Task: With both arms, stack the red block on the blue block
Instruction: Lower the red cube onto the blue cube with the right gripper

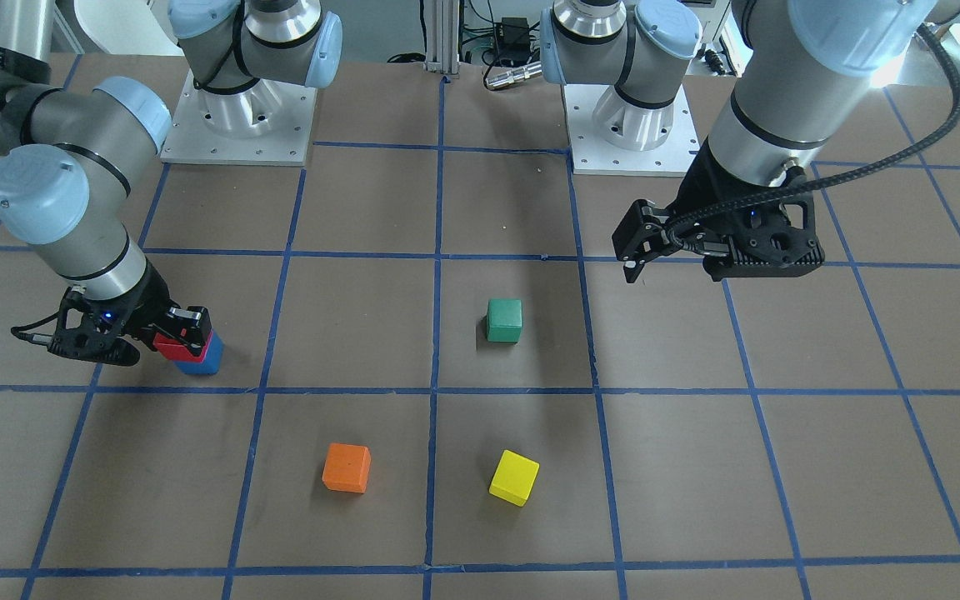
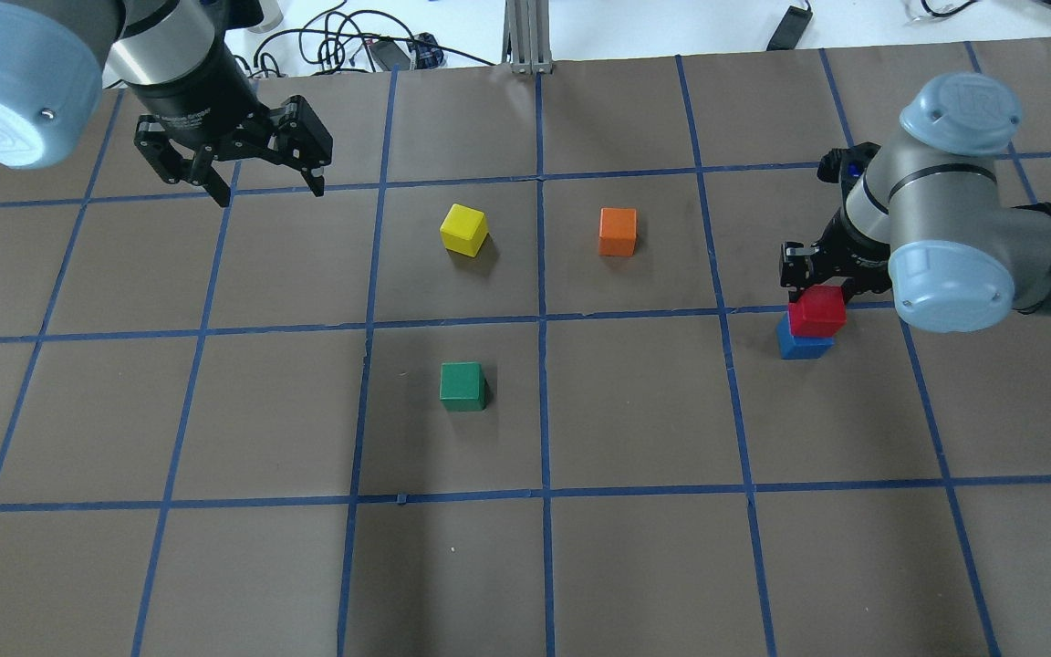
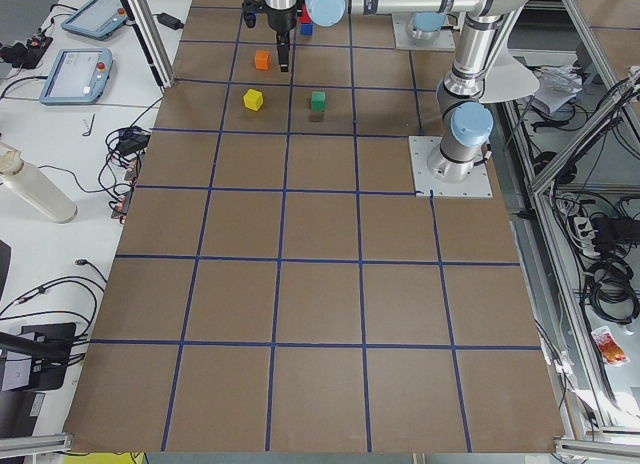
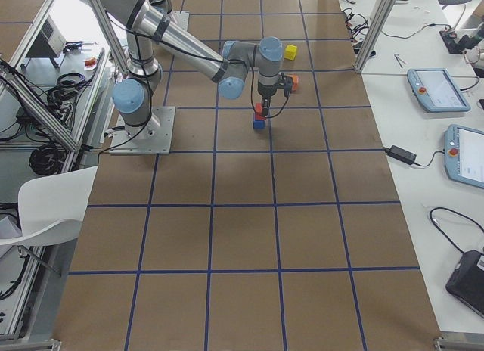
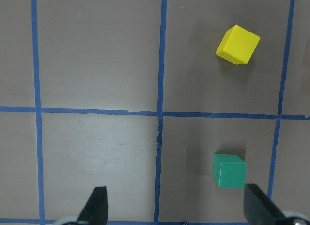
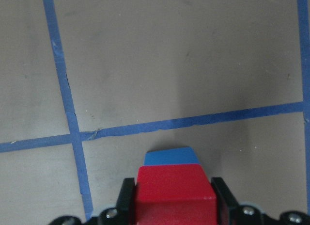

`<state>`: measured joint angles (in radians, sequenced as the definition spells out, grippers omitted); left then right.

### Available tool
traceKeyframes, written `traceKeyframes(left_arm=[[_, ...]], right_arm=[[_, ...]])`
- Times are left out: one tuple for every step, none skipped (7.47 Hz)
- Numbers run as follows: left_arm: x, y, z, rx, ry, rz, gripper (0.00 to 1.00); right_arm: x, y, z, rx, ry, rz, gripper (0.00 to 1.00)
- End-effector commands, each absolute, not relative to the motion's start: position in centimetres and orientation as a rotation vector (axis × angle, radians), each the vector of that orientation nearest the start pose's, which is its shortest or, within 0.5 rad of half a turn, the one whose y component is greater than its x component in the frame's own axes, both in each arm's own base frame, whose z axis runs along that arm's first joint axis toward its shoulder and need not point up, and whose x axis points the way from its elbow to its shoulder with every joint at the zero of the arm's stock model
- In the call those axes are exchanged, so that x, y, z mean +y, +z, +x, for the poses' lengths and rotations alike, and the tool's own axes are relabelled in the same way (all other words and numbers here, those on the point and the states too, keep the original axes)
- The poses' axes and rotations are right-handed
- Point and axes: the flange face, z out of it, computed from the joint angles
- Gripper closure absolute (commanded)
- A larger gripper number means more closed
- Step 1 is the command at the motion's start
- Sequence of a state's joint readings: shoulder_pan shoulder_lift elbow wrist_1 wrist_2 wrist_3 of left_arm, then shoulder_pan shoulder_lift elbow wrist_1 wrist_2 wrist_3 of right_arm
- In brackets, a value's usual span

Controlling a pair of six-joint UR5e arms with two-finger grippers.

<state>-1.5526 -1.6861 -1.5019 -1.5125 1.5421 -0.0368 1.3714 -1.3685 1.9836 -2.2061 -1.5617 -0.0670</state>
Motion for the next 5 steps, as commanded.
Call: traceKeyframes(left_arm=[[-54.45,46.82,-12.62,3.17,-0.019,-0.087,0.0],[-54.45,46.82,-12.62,3.17,-0.019,-0.087,0.0],[-54.45,46.82,-12.62,3.17,-0.019,-0.087,0.0],[-54.45,46.82,-12.62,3.17,-0.019,-0.087,0.0],[-54.5,46.74,-12.62,3.17,-0.017,-0.087,0.0]], right_arm=[[-52.23,25.39,3.11,3.129,-0.016,0.216,0.84],[-52.13,25.29,3.13,3.128,-0.006,0.216,0.84],[-52.11,25.27,3.11,3.13,-0.003,0.216,0.79],[-52.11,25.18,3.11,3.13,0.001,0.209,0.63],[-52.1,25.16,3.12,3.129,0.004,0.214,0.29]])
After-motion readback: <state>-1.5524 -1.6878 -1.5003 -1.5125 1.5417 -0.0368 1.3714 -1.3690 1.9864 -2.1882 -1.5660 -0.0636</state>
